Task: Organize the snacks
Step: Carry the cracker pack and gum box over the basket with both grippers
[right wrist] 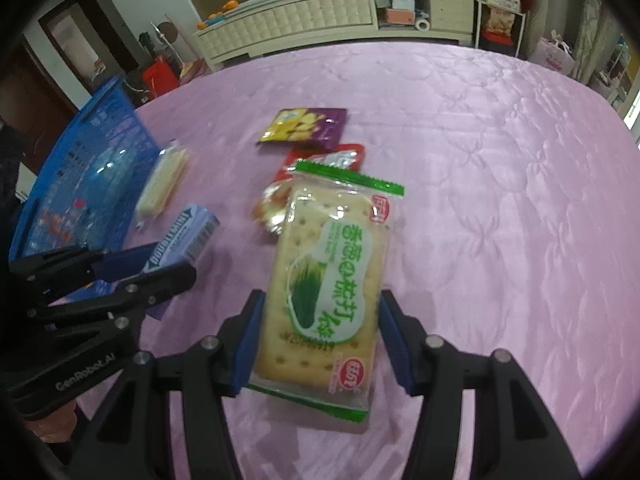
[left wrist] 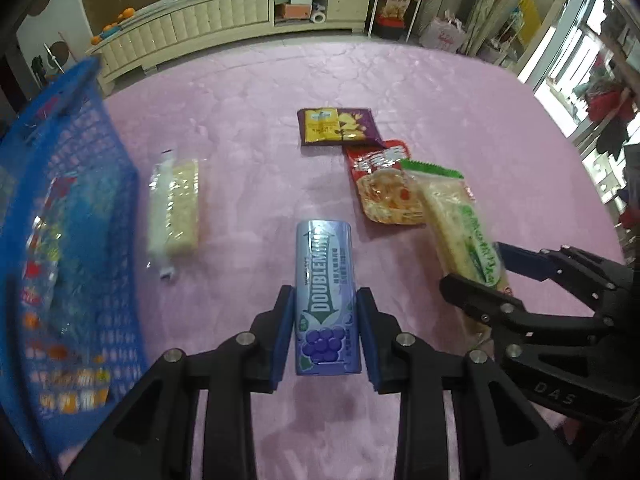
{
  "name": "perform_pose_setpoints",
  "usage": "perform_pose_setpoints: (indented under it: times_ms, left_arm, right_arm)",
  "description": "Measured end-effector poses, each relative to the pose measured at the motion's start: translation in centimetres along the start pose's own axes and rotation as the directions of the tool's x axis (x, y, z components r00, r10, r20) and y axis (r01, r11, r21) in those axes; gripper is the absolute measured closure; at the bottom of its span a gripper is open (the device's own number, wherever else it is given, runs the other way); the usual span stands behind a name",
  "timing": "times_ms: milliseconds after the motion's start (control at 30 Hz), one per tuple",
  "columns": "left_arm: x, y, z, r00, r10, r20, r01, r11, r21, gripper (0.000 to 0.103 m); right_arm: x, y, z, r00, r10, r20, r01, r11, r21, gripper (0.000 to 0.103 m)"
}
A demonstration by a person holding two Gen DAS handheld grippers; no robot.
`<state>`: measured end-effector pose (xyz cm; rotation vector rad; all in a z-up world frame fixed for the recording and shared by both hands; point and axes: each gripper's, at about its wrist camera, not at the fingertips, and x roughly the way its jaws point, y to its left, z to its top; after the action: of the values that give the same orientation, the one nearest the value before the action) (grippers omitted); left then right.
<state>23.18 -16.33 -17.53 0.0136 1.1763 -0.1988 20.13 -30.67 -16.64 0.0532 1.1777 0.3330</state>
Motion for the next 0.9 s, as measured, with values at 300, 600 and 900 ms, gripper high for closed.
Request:
perform_pose_setpoints:
  times_ms: [300,600,900]
  left_arm:
    - [-7.3,2.1,-1.6,0.992,-0.011,0.129,0.015,1.0,-0.024,0.074]
    - [-15.3,6.1,-3.4,0.961,-0.003,0.276,0.013,0.999,-0.036,0.074]
    - [-20.0,13.4,-4.5,0.949,0.083,0.305,-0.062,0.995,-0.077,0.074]
  right_arm:
    - [-6.8,4.4,-0.4,0.996,-0.008,0.087,0.012,0.998,-0.056,0.043]
    - [-10.6,10.3,1.1,0.988,0.014,0.153,0.004,0.993,-0.121,0.043]
    - [-11.8,16.9,2.9,0.972,0.101,0.211,-0.062,0.981,-0.185,0.043]
